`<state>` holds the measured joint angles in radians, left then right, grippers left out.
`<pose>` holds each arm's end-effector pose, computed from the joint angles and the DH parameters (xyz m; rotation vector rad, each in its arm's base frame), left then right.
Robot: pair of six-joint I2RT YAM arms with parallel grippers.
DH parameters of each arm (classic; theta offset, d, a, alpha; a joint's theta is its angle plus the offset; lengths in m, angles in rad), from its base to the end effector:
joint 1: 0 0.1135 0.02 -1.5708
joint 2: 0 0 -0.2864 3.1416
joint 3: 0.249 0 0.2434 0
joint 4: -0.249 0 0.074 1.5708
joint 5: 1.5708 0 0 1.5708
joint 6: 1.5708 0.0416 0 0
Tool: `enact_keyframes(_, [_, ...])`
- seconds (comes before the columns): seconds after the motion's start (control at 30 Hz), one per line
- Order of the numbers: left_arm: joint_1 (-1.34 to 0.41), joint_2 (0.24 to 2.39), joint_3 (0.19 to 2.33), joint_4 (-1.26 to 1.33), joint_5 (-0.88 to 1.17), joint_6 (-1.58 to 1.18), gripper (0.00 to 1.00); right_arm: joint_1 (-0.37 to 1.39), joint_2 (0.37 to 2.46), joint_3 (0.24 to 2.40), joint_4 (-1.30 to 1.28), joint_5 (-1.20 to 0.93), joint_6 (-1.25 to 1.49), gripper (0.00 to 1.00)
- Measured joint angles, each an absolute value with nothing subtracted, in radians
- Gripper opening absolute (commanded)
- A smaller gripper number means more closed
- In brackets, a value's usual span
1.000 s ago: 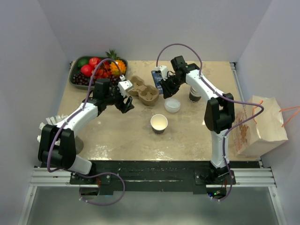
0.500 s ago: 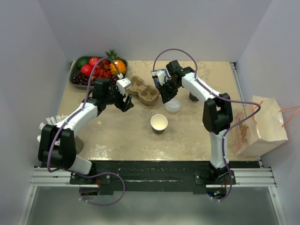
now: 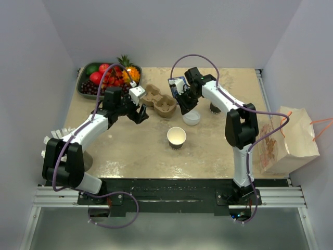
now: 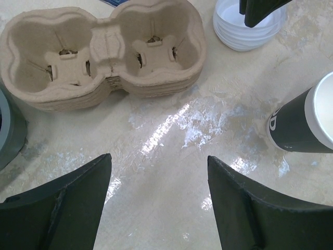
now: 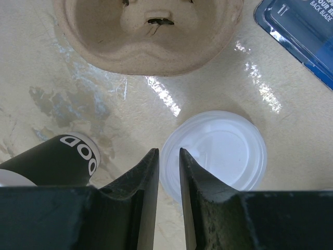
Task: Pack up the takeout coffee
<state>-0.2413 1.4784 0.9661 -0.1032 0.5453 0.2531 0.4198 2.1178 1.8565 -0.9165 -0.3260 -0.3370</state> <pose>0.3037 -0.0970 0.2721 0.8164 1.9808 -0.5864 0.4108 0.1979 0.2504 -1.0900 2.5001 0.4704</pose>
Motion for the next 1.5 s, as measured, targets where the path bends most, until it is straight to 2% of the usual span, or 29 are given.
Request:
enact_keyframes(0.43, [-0.241, 1.483, 0.966, -0.091, 0.545, 0.252, 0.78, 0.42, 2.122, 1.845, -0.916, -0.305, -0.336, 0.22])
enact_keyframes(1.5, [-0.241, 1.501, 0.966, -0.09, 0.544, 0.245, 0.78, 0.424, 2.145, 1.84, -0.921, -0.305, -0.336, 0.24])
